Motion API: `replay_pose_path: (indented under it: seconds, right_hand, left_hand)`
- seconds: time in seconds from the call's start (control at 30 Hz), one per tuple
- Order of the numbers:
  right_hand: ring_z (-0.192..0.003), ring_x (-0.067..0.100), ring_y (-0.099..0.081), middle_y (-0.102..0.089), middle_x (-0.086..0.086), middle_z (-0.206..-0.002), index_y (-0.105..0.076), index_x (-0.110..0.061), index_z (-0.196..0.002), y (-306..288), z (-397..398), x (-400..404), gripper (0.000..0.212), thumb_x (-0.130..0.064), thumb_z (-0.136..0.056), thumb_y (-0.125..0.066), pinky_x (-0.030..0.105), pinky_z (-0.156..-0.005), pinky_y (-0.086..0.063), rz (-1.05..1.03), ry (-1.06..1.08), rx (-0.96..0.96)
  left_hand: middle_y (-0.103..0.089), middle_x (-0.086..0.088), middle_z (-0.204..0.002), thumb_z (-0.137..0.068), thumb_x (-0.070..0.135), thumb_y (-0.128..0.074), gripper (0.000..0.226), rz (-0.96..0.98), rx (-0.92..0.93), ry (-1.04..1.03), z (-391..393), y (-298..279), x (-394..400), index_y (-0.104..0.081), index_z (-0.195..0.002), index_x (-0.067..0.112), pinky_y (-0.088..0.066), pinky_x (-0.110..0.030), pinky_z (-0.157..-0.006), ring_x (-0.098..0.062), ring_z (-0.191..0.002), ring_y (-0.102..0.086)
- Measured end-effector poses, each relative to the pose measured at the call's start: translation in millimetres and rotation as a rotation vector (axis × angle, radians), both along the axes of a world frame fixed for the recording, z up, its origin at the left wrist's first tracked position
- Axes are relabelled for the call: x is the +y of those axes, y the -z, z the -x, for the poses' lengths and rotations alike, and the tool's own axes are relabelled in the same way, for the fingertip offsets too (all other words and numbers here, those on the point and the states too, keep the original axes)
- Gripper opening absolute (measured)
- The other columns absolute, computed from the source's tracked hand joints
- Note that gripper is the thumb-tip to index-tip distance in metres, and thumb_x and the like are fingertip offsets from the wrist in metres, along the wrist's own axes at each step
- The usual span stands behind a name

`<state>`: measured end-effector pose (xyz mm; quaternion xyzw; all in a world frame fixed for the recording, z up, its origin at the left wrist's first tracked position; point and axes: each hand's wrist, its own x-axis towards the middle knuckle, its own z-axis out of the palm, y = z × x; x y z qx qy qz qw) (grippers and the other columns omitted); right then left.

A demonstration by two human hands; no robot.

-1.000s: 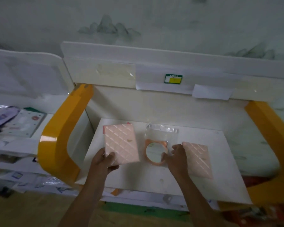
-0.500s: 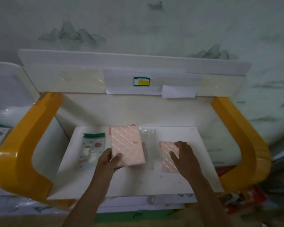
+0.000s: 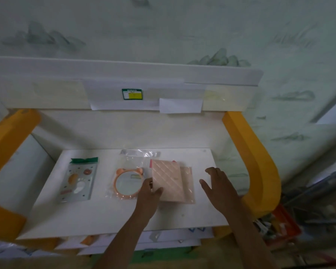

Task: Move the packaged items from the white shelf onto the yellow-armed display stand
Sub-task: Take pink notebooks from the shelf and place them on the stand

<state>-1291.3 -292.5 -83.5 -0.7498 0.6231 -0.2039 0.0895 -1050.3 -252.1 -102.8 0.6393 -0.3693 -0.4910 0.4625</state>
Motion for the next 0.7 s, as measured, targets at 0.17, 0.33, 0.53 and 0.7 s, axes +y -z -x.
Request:
replay_pose_path:
  seconds: [0.17, 0.33, 0.53, 0.7]
  right_hand:
    - [-0.111, 0.015, -0.054, -0.056, -0.001, -0.123, -0.049, -0.019, -0.127, 0, 13, 6, 0.039, -0.043, -0.097, -0.050, 0.028, -0.089, -0.049, -0.003, -0.019, -0.012]
    - [-0.115, 0.013, -0.053, -0.055, -0.001, -0.127, -0.048, -0.019, -0.129, 1, 19, 9, 0.040, -0.043, -0.098, -0.050, 0.023, -0.091, -0.045, -0.030, -0.029, -0.051]
    - [-0.119, 0.013, -0.052, -0.054, -0.002, -0.132, -0.048, -0.019, -0.131, 0, 19, 7, 0.041, -0.042, -0.098, -0.052, 0.025, -0.096, -0.046, -0.085, -0.031, -0.134]
    - [-0.118, 0.011, -0.052, -0.055, -0.003, -0.131, -0.049, -0.021, -0.129, 4, 10, 5, 0.040, -0.041, -0.096, -0.056, 0.027, -0.096, -0.047, -0.147, -0.026, -0.252]
  left_hand:
    - [-0.059, -0.011, -0.116, -0.089, -0.001, -0.063, 0.042, -0.042, -0.086, 0.036, 25, 16, -10, -0.048, -0.126, 0.010, -0.047, -0.036, -0.091, -0.026, -0.107, -0.057]
    - [-0.063, -0.013, -0.120, -0.091, 0.007, -0.064, 0.049, -0.007, -0.325, 0.116, 36, 19, -14, -0.045, -0.136, 0.004, -0.047, -0.028, -0.088, -0.030, -0.112, -0.060]
    - [-0.053, -0.009, -0.117, -0.093, 0.033, -0.059, 0.043, 0.065, -0.815, 0.217, 42, 32, -12, -0.049, -0.128, 0.010, -0.042, -0.031, -0.094, -0.025, -0.113, -0.049]
    - [-0.049, -0.009, -0.126, -0.091, 0.029, -0.064, 0.046, 0.206, -0.753, 0.200, 31, 26, -2, -0.052, -0.132, 0.012, -0.043, -0.028, -0.098, -0.022, -0.118, -0.050]
